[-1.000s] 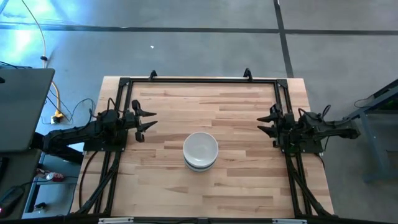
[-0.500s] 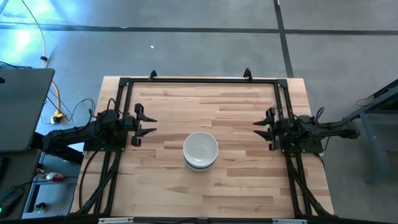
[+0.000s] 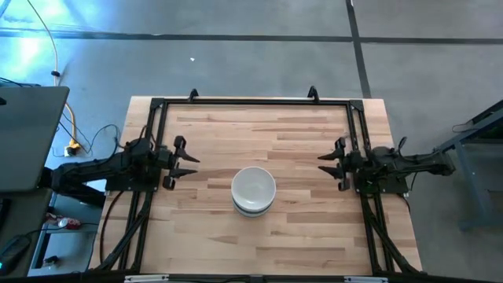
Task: Nest bowls inside each other
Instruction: Return to Home Position
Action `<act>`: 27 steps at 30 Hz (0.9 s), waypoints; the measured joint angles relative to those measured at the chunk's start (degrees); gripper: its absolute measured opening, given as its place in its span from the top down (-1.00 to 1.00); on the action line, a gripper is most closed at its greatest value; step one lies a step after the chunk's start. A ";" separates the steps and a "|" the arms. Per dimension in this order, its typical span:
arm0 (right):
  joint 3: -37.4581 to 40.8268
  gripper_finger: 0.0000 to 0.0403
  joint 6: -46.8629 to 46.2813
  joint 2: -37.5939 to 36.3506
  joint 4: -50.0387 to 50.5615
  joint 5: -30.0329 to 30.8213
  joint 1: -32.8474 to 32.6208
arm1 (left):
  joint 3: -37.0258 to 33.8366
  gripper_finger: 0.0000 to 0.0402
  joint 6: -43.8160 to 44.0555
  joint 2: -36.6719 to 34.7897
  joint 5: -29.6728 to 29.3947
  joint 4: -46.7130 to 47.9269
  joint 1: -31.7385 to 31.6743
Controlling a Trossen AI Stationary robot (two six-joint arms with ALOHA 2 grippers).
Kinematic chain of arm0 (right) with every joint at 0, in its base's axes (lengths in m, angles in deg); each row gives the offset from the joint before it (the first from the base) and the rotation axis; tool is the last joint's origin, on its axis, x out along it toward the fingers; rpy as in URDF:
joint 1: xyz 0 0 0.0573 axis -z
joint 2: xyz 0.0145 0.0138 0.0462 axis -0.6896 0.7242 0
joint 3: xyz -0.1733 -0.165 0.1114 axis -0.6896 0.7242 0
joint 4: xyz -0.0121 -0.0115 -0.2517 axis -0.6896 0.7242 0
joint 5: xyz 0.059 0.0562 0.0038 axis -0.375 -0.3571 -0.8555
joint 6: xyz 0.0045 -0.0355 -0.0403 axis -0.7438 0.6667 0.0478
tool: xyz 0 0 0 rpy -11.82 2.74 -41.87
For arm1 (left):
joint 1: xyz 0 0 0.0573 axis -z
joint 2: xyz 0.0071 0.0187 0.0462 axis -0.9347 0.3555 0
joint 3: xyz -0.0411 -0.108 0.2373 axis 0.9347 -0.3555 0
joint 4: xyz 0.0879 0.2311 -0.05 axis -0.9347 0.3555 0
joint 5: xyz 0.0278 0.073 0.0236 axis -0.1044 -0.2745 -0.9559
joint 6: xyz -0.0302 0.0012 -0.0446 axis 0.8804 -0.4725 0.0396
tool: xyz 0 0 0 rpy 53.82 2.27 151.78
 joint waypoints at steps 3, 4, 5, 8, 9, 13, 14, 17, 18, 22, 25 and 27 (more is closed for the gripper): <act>0.00 0.29 -0.58 0.00 1.60 0.88 0.00 | 0.00 0.23 0.17 1.06 -0.02 -0.01 0.00; 0.00 0.29 -0.85 0.00 2.05 1.41 -0.01 | 0.00 0.23 0.65 1.11 -0.07 -0.04 0.00; 0.00 0.29 -1.39 0.00 2.59 2.04 -0.01 | 0.00 0.23 1.24 1.12 -0.37 -0.04 0.00; -0.02 0.29 -2.90 0.01 4.64 2.65 0.00 | 0.00 0.23 3.05 1.12 -1.51 -0.04 0.00; -0.02 0.29 -3.11 0.10 4.65 2.58 0.00 | 0.00 0.23 3.55 1.12 -1.57 -0.02 0.00; -0.04 0.29 -3.14 0.09 4.73 2.08 0.00 | 0.00 0.23 3.96 1.12 -1.48 -0.02 0.00; -0.04 0.29 -3.14 0.11 4.79 1.75 0.00 | 0.00 0.23 3.96 1.12 -1.42 -0.02 0.00; -0.07 0.29 -3.14 0.09 5.35 -1.22 0.00 | 0.00 0.23 3.96 1.12 -1.28 -0.02 0.02; -0.07 0.29 -3.14 0.09 5.60 -2.63 0.00 | 0.00 0.23 3.96 1.12 -1.29 -0.02 0.02; -0.09 0.29 -2.86 0.09 6.34 -6.88 0.00 | 0.00 0.23 3.96 1.12 -5.79 0.44 0.02; -0.09 0.29 -2.80 0.09 6.33 -6.65 0.01 | 0.00 0.23 4.42 1.12 -12.27 1.28 0.02; -0.09 0.29 -1.92 0.10 6.34 -6.67 0.16 | 0.00 0.23 5.06 1.12 -15.33 1.33 0.02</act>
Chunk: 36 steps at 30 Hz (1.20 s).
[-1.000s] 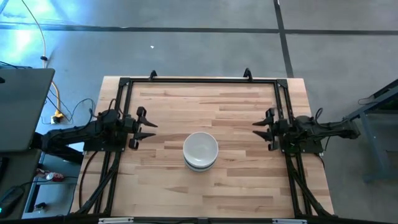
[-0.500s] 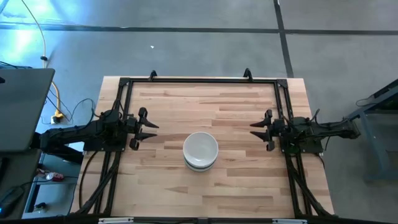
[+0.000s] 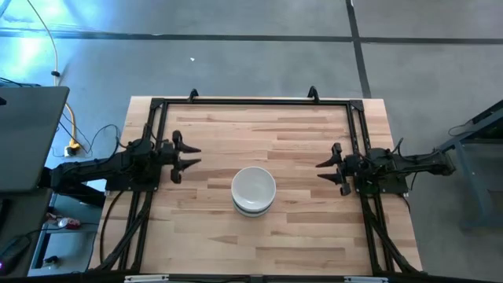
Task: Nest bowls inside each other
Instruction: Return to Home Position
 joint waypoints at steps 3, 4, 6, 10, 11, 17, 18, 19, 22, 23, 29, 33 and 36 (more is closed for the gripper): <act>0.00 0.29 2.38 -0.01 0.01 -0.12 -0.01 | 0.00 0.23 0.44 0.00 -1.50 -0.88 0.00; 0.00 0.29 2.65 -0.01 0.00 -0.20 -0.12 | 0.00 0.23 0.75 0.00 -1.47 -1.29 0.00; 0.00 0.29 1.46 -0.01 -0.04 0.41 -0.10 | 0.00 0.23 1.72 0.00 -1.48 -1.64 0.00; 0.00 0.29 1.32 -0.01 -0.52 3.48 0.51 | 0.00 0.23 1.93 0.00 -1.60 -1.48 0.00; 0.00 0.29 1.27 -0.01 -0.55 3.62 0.71 | 0.00 0.23 1.91 0.00 -1.45 -1.22 0.00; 0.00 0.29 0.77 -0.01 -0.58 3.74 1.67 | 0.00 0.23 2.07 0.00 -2.18 0.94 0.00; 0.00 0.29 0.38 -0.01 -0.59 3.82 1.79 | 0.00 0.23 2.24 0.00 -2.65 1.00 0.00; 0.00 0.29 0.30 -0.01 -0.60 3.85 1.81 | 0.00 0.23 2.32 0.00 -3.15 1.09 0.00; 0.00 0.29 0.31 -0.01 -0.61 3.86 1.81 | 0.00 0.23 2.35 0.00 -4.44 1.35 0.00; 0.00 0.29 0.31 -0.01 -0.61 3.86 1.81 | 0.00 0.23 2.41 0.00 -4.75 1.37 0.00; 0.00 0.29 0.31 -0.01 -0.61 3.86 1.81 | 0.00 0.23 2.82 0.00 -5.30 1.51 0.00; 0.00 0.29 0.31 -0.01 -0.63 3.86 1.81 | 0.00 0.23 2.87 0.00 -5.32 1.51 0.00; 0.00 0.29 0.33 -0.01 -0.63 3.86 1.81 | 0.00 0.23 2.07 0.00 -5.34 1.51 0.00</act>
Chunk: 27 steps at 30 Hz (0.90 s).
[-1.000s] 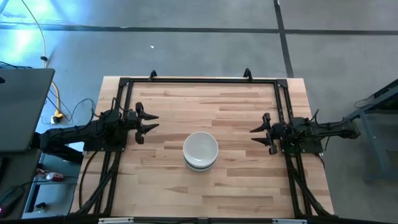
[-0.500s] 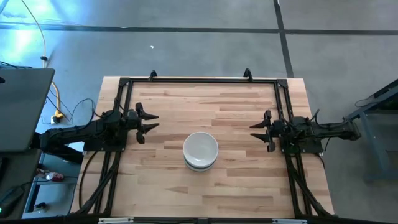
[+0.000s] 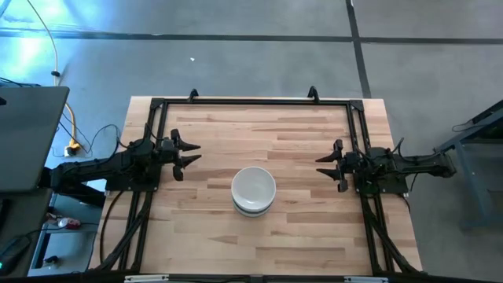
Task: Nest bowls inside each other
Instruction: Return to Home Position
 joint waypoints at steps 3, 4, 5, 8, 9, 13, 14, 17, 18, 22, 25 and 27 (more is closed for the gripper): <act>0.00 0.29 -0.01 0.00 0.00 0.00 0.00 | 0.00 0.23 -0.17 0.00 0.00 0.00 0.00; 0.00 0.29 -0.01 0.00 0.00 0.00 0.00 | 0.00 0.23 -0.17 0.00 0.00 0.00 0.00; 0.00 0.29 -0.01 0.00 0.00 0.00 0.00 | 0.00 0.23 -0.14 0.00 0.00 0.00 0.00; 0.00 0.29 -0.01 0.00 0.00 0.00 0.00 | 0.00 0.23 1.13 0.00 0.00 -0.14 0.00; 0.00 0.29 -0.01 0.00 0.00 0.00 0.00 | 0.00 0.23 2.00 0.00 0.00 -0.24 0.00; 0.00 0.29 -0.01 0.00 0.00 -0.02 0.00 | 0.00 0.23 7.99 0.02 0.03 -0.13 0.00; 0.00 0.29 0.01 0.00 0.00 0.00 0.00 | 0.00 0.23 8.20 0.18 0.22 -0.14 0.01; 0.00 0.29 0.46 0.00 0.00 0.00 0.00 | 0.00 0.23 4.61 0.90 3.13 -0.47 0.18; 0.00 0.29 0.86 0.00 0.00 0.00 0.00 | 0.00 0.23 2.89 1.16 4.48 -0.93 0.37; 0.00 0.29 1.42 0.00 0.00 -0.02 0.00 | 0.00 0.23 -2.81 1.82 7.72 -1.29 1.83; 0.00 0.29 1.37 0.00 -0.01 -0.01 0.00 | 0.00 0.23 -5.85 2.23 7.70 -1.35 3.12; 0.00 0.29 1.50 0.00 0.00 -0.02 0.00 | 0.00 0.23 -7.58 2.56 7.47 -1.29 3.72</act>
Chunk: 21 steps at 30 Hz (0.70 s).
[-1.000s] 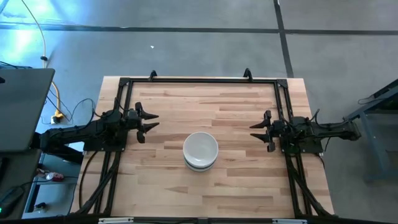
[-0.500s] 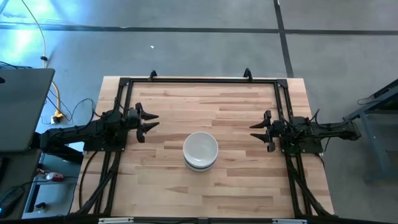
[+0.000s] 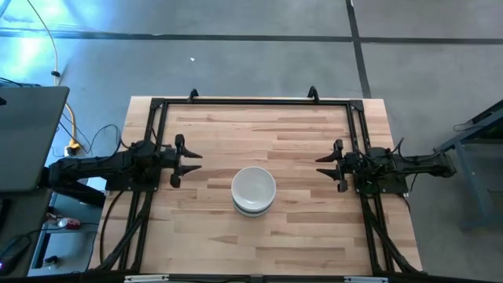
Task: Nest bowls inside each other
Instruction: Return to Home Position
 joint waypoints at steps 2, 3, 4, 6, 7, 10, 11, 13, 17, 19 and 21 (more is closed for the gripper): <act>0.00 0.29 0.02 0.00 0.00 0.00 0.00 | 0.00 0.23 -1.18 0.45 -0.20 -0.02 0.40; 0.01 0.29 0.02 0.00 0.00 0.00 0.00 | 0.00 0.23 -1.47 0.62 -0.25 0.05 0.53; 0.01 0.29 0.02 0.00 0.00 0.00 0.00 | 0.00 0.23 -1.60 0.69 -0.26 0.08 0.57; 0.02 0.29 0.02 0.00 0.00 0.00 0.00 | 0.00 0.23 -1.35 0.72 -0.33 0.01 0.57; 0.00 0.29 0.03 0.00 0.00 0.00 0.00 | 0.00 0.23 -1.18 0.72 -0.35 0.02 0.57; 0.02 0.29 0.02 0.00 0.00 0.00 0.00 | 0.00 0.23 -0.71 0.72 -0.34 -0.18 0.57; 0.02 0.29 -0.17 0.00 0.00 0.00 0.00 | 0.00 0.23 -0.61 0.72 -0.35 -0.39 0.55; 0.02 0.29 -1.08 0.00 0.00 0.00 0.00 | 0.00 0.23 -0.07 0.72 -0.35 -1.27 0.54; 0.02 0.29 -1.64 0.01 0.00 0.00 0.00 | 0.00 0.23 0.31 0.72 -0.33 -3.51 0.57; 0.02 0.29 -1.58 0.00 0.00 0.00 0.00 | 0.00 0.23 0.31 0.72 -0.33 -4.80 0.57; 0.02 0.29 -1.56 0.00 -0.02 0.00 0.00 | 0.00 0.23 -0.04 0.72 -0.02 -6.27 0.57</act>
